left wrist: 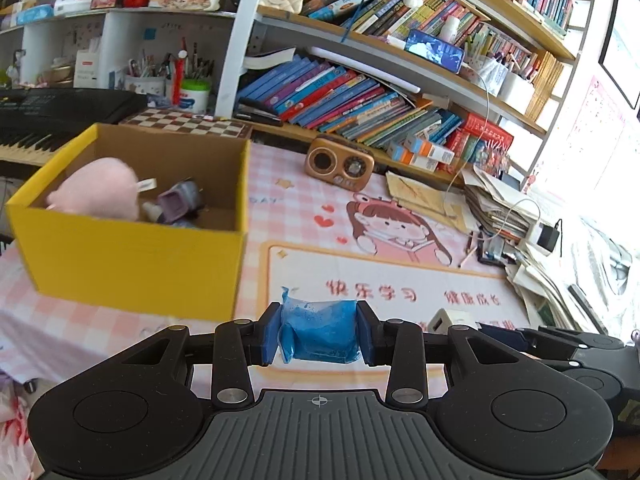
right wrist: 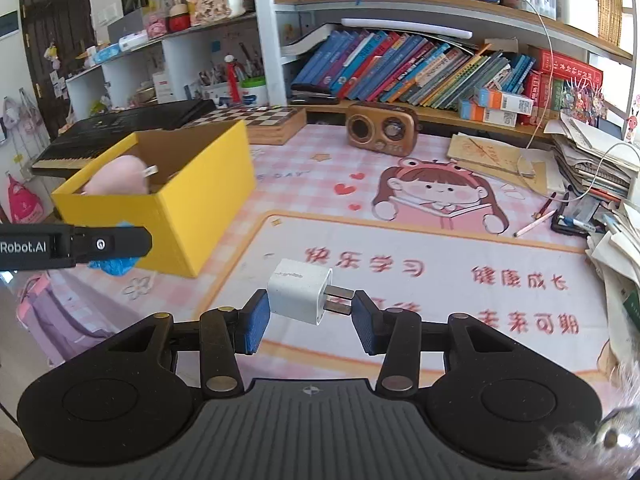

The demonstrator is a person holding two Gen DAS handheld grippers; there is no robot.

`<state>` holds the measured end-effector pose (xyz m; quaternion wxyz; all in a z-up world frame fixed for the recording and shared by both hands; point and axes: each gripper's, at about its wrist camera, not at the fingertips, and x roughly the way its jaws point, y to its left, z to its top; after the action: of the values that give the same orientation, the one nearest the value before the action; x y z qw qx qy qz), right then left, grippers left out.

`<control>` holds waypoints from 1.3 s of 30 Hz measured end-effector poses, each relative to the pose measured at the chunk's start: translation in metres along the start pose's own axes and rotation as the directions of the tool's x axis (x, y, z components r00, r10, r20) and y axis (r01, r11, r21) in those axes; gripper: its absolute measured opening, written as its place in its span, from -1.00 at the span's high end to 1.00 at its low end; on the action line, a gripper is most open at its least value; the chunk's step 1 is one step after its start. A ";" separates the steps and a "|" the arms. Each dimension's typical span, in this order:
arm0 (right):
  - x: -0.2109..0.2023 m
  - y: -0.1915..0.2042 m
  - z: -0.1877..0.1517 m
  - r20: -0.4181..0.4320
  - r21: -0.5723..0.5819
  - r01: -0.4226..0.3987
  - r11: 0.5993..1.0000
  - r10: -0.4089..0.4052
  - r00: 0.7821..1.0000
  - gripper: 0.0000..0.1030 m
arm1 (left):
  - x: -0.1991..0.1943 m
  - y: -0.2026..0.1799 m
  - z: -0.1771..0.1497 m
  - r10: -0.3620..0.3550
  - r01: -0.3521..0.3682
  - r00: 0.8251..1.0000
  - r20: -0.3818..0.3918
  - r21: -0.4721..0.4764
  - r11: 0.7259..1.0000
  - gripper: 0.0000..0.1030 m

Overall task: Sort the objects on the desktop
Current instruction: 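Carry the blue packet and white charger in both tools to the yellow box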

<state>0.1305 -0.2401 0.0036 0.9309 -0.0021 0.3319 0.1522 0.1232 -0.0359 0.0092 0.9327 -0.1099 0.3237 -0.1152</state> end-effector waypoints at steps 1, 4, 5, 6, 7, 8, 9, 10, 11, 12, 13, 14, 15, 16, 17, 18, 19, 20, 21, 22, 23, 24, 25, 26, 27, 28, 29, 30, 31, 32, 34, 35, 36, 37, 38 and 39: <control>-0.002 0.005 -0.002 0.000 -0.001 -0.003 1.000 0.003 1.000 0.18 | -0.004 0.003 -0.002 0.001 -0.001 1.000 0.000 0.001 1.000 0.29; -0.004 0.025 -0.008 -0.005 -0.007 -0.017 1.000 0.017 1.000 0.18 | -0.018 0.014 -0.009 0.007 -0.007 1.000 0.004 -0.001 1.000 0.29; -0.004 0.031 -0.010 -0.007 -0.010 -0.022 1.000 0.022 1.000 0.18 | -0.023 0.018 -0.010 0.011 -0.011 1.000 0.007 -0.002 1.000 0.29; -0.005 0.037 -0.011 -0.010 -0.014 -0.028 1.000 0.028 1.000 0.18 | -0.027 0.022 -0.012 0.016 -0.016 1.000 0.010 -0.006 1.000 0.29; -0.005 0.043 -0.013 -0.011 -0.018 -0.034 0.999 0.034 0.999 0.18 | -0.031 0.026 -0.014 0.021 -0.021 1.000 0.013 -0.010 1.000 0.29; -0.006 0.049 -0.013 -0.013 -0.023 -0.041 0.999 0.040 0.999 0.18 | -0.036 0.030 -0.016 0.027 -0.027 1.000 0.015 -0.016 1.000 0.29; -0.006 0.054 -0.014 -0.014 -0.028 -0.047 0.999 0.046 0.999 0.18 | -0.039 0.034 -0.017 0.032 -0.032 0.999 0.016 -0.022 0.999 0.29; -0.006 0.059 -0.015 -0.017 -0.032 -0.053 0.998 0.052 0.998 0.18 | -0.043 0.039 -0.019 0.039 -0.038 0.999 0.018 -0.030 0.999 0.29; -0.006 0.063 -0.016 -0.020 -0.038 -0.059 0.998 0.058 0.998 0.18 | -0.047 0.042 -0.020 0.044 -0.044 0.999 0.020 -0.036 0.998 0.29; -0.005 0.068 -0.016 -0.025 -0.043 -0.066 0.997 0.065 0.998 0.18 | -0.050 0.045 -0.022 0.049 -0.048 0.999 0.022 -0.042 0.998 0.29; -0.004 0.072 -0.016 -0.030 -0.049 -0.073 0.996 0.072 0.997 0.18 | -0.053 0.049 -0.024 0.055 -0.054 0.998 0.024 -0.049 0.997 0.29; -0.004 0.076 -0.017 -0.035 -0.056 -0.080 0.995 0.078 0.996 0.18 | -0.056 0.052 -0.026 0.061 -0.059 0.998 0.026 -0.058 0.997 0.29; -0.003 0.081 -0.017 -0.037 -0.064 -0.086 0.994 0.084 0.996 0.18 | -0.059 0.056 -0.027 0.067 -0.065 0.997 0.028 -0.065 0.996 0.29; -0.003 0.085 -0.017 -0.037 -0.073 -0.092 0.993 0.090 0.995 0.18 | -0.062 0.059 -0.028 0.074 -0.072 0.997 0.033 -0.073 0.995 0.29; -0.003 0.088 -0.016 -0.036 -0.079 -0.096 0.992 0.094 0.995 0.18 | -0.065 0.062 -0.029 0.080 -0.077 0.996 0.038 -0.080 0.994 0.29; -0.003 0.092 -0.016 -0.035 -0.086 -0.101 0.991 0.098 0.995 0.18 | -0.068 0.065 -0.029 0.086 -0.082 0.995 0.043 -0.087 0.993 0.29; -0.002 0.095 -0.016 -0.035 -0.092 -0.105 0.990 0.102 0.994 0.18 | -0.070 0.068 -0.029 0.091 -0.087 0.995 0.048 -0.093 0.992 0.29; -0.001 0.097 -0.015 -0.036 -0.097 -0.109 0.989 0.106 0.994 0.18 | -0.073 0.071 -0.029 0.096 -0.091 0.994 0.053 -0.099 0.991 0.29; -0.001 0.100 -0.015 -0.037 -0.103 -0.113 0.988 0.109 0.993 0.18 | -0.074 0.073 -0.030 0.100 -0.093 0.993 0.057 -0.103 0.990 0.29; 0.000 0.102 -0.014 -0.038 -0.108 -0.116 0.987 0.113 0.993 0.18 | -0.076 0.075 -0.030 0.102 -0.095 0.993 0.058 -0.106 0.990 0.29; 0.000 0.104 -0.014 -0.040 -0.113 -0.120 0.986 0.116 0.992 0.18 | -0.077 0.077 -0.031 0.103 -0.096 0.993 0.059 -0.110 0.989 0.29; 0.001 0.106 -0.014 -0.041 -0.117 -0.123 0.985 0.119 0.992 0.18 | -0.078 0.079 -0.031 0.105 -0.098 0.993 0.059 -0.114 0.989 0.29; 0.001 0.107 -0.013 -0.041 -0.121 -0.126 0.985 0.122 0.992 0.18 | -0.078 0.080 -0.031 0.106 -0.098 0.993 0.059 -0.118 0.988 0.29; 0.001 0.109 -0.013 -0.041 -0.123 -0.128 0.984 0.123 0.992 0.18 | -0.079 0.082 -0.031 0.107 -0.100 0.992 0.059 -0.121 0.988 0.29; 0.002 0.110 -0.013 -0.042 -0.125 -0.129 0.984 0.125 0.991 0.18 | -0.080 0.083 -0.032 0.109 -0.101 0.992 0.060 -0.122 0.987 0.29; 0.002 0.111 -0.013 -0.043 -0.127 -0.131 0.983 0.127 0.991 0.18 | -0.081 0.084 -0.032 0.111 -0.103 0.992 0.062 -0.123 0.987 0.29; 0.002 0.112 -0.013 -0.043 -0.128 -0.133 0.983 0.128 0.991 0.18 | -0.082 0.085 -0.032 0.113 -0.104 0.992 0.064 -0.123 0.987 0.29; 0.003 0.114 -0.013 -0.044 -0.130 -0.135 0.982 0.131 0.990 0.18 | -0.083 0.087 -0.032 0.115 -0.106 0.991 0.064 -0.125 0.986 0.29; 0.003 0.115 -0.013 -0.044 -0.132 -0.138 0.982 0.133 0.990 0.18 | -0.084 0.088 -0.033 0.118 -0.109 0.991 0.065 -0.127 0.986 0.29; 0.004 0.116 -0.013 -0.045 -0.133 -0.141 0.981 0.136 0.990 0.18 | -0.085 0.089 -0.033 0.120 -0.111 0.991 0.066 -0.128 0.986 0.30; 0.004 0.118 -0.012 -0.044 -0.138 -0.146 0.980 0.142 0.989 0.18 | -0.087 0.090 -0.032 0.124 -0.114 0.990 0.068 -0.130 0.985 0.30; 0.004 0.120 -0.011 -0.042 -0.139 -0.148 0.979 0.144 0.989 0.18 | -0.088 0.091 -0.031 0.125 -0.115 0.990 0.071 -0.131 0.985 0.30; 0.004 0.121 -0.010 -0.040 -0.140 -0.149 0.979 0.145 0.989 0.18 | -0.089 0.092 -0.030 0.125 -0.115 0.989 0.075 -0.131 0.985 0.30; 0.005 0.122 -0.009 -0.038 -0.142 -0.149 0.979 0.145 0.989 0.18 | -0.090 0.092 -0.028 0.125 -0.114 0.989 0.079 -0.130 0.985 0.30; 0.004 0.123 -0.008 -0.035 -0.144 -0.149 0.978 0.146 0.989 0.18 | -0.090 0.093 -0.027 0.125 -0.114 0.989 0.083 -0.130 0.985 0.30; 0.004 0.123 -0.007 -0.031 -0.147 -0.148 0.978 0.145 0.989 0.18 | -0.090 0.093 -0.026 0.125 -0.113 0.988 0.086 -0.132 0.985 0.30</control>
<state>0.0945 -0.1219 0.0078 0.9111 -0.0484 0.3281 0.2448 0.0518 0.0743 0.0157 0.9432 -0.1545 0.2922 -0.0332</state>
